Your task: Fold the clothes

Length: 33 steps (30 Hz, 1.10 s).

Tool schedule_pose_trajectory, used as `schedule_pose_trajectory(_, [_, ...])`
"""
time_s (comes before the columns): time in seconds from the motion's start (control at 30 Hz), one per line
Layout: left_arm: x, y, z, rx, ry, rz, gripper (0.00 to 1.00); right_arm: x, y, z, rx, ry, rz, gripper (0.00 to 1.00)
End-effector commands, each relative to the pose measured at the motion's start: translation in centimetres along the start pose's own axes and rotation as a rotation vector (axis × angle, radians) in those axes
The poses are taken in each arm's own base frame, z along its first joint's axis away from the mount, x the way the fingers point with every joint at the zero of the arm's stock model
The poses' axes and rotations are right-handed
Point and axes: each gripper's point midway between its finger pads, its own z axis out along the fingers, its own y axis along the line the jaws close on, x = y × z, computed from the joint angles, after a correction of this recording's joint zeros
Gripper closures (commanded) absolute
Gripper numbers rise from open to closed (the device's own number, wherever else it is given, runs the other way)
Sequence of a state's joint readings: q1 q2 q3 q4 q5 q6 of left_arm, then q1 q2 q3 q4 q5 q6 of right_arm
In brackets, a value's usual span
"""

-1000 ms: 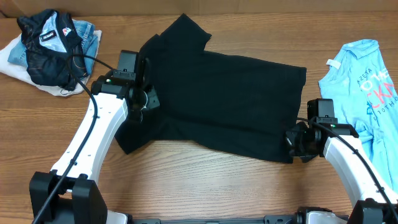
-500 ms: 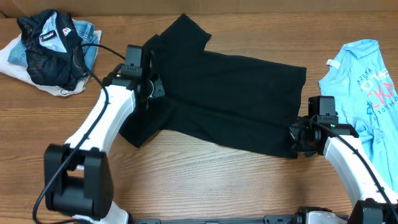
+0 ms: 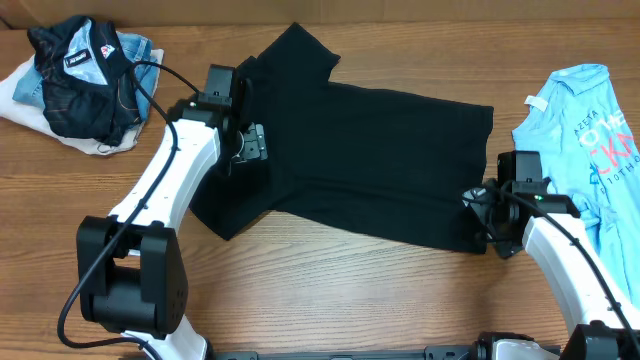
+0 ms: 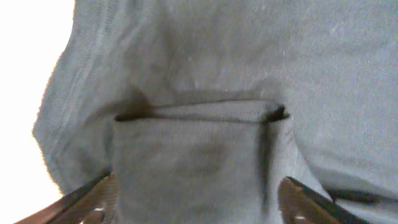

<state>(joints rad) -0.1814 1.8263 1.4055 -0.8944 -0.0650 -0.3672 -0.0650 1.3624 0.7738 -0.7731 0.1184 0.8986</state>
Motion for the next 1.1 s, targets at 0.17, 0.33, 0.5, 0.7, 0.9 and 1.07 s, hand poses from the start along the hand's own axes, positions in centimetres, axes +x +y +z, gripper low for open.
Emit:
schedule_pose_trajectory(0.17, [2.8, 4.5, -1.3, -0.083, 0.153, 0.028, 0.00, -0.7, 3.8, -4.8, -0.116, 0.063, -0.164, 0.00])
schedule_pose_trajectory(0.33, [3.4, 7.1, -0.5, -0.030, 0.204, -0.005, 0.00, 1.6, 4.3, -5.2, -0.173, 0.183, -0.220, 0.00])
schedule_pose_trajectory(0.5, [4.3, 6.3, 0.0, 0.176, 0.243, 0.002, 0.00, 1.9, 4.0, -5.2, -0.166, 0.194, -0.239, 0.00])
schedule_pose_trajectory(0.7, [5.2, 6.3, 1.0, 0.190, 0.254, 0.029, 0.00, 1.8, 4.1, -5.2, -0.171, 0.190, -0.242, 0.00])
schedule_pose_trajectory(0.9, [5.1, 5.9, 1.5, 0.215, 0.240, 0.039, 0.00, 1.7, 4.2, -5.2, -0.175, 0.185, -0.242, 0.00])
schedule_pose_trajectory(1.07, [5.1, 5.9, 2.0, 0.215, 0.245, 0.034, 0.00, 1.7, 4.3, -5.2, -0.177, 0.183, -0.242, 0.00])
